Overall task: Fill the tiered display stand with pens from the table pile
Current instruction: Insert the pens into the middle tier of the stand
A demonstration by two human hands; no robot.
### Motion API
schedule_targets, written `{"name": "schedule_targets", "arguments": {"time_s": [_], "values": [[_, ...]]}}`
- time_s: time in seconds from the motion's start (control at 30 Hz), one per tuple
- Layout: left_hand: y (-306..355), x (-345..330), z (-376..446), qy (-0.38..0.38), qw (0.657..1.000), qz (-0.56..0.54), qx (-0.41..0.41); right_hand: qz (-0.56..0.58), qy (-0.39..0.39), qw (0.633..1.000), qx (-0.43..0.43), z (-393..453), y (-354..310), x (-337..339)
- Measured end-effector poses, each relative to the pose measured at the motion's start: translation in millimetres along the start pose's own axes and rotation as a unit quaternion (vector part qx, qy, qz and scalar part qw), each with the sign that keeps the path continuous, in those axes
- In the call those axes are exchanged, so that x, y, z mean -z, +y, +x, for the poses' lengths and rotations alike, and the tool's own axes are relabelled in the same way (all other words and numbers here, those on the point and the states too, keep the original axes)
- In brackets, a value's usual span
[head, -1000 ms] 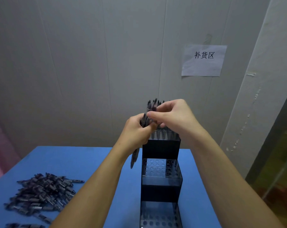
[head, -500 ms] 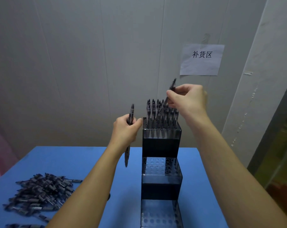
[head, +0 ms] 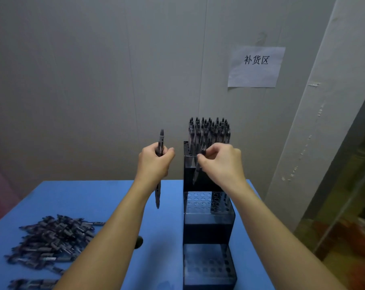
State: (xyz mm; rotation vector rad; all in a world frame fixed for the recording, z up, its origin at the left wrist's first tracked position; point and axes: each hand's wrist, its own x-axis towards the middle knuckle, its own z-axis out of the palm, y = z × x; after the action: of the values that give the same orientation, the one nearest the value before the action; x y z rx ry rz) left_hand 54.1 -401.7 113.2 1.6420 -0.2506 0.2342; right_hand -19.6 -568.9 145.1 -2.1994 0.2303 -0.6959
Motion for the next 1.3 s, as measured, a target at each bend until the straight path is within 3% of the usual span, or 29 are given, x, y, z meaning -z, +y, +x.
{"name": "schedule_targets", "arguments": {"time_s": [0.77,0.97,1.13,1.3], "values": [[-14.2,12.4,-11.0,-0.001,1.0,-0.007,-0.008,-0.106,-0.09,0.985,-0.098,-25.9,34.9,-74.9],[-12.2,11.5,-14.3,-0.021,1.0,0.007,-0.011,-0.216,-0.103,0.968,-0.081,-30.5,19.4,-54.9],[-5.2,5.1,-19.2,-0.024,0.994,0.094,-0.048,0.013,-0.041,0.999,-0.006,-23.1,-36.9,-14.5],[8.4,-8.4,-27.8,-0.059,0.983,0.166,-0.052,0.061,-0.092,0.994,0.003,-19.7,-56.2,-11.5]]}}
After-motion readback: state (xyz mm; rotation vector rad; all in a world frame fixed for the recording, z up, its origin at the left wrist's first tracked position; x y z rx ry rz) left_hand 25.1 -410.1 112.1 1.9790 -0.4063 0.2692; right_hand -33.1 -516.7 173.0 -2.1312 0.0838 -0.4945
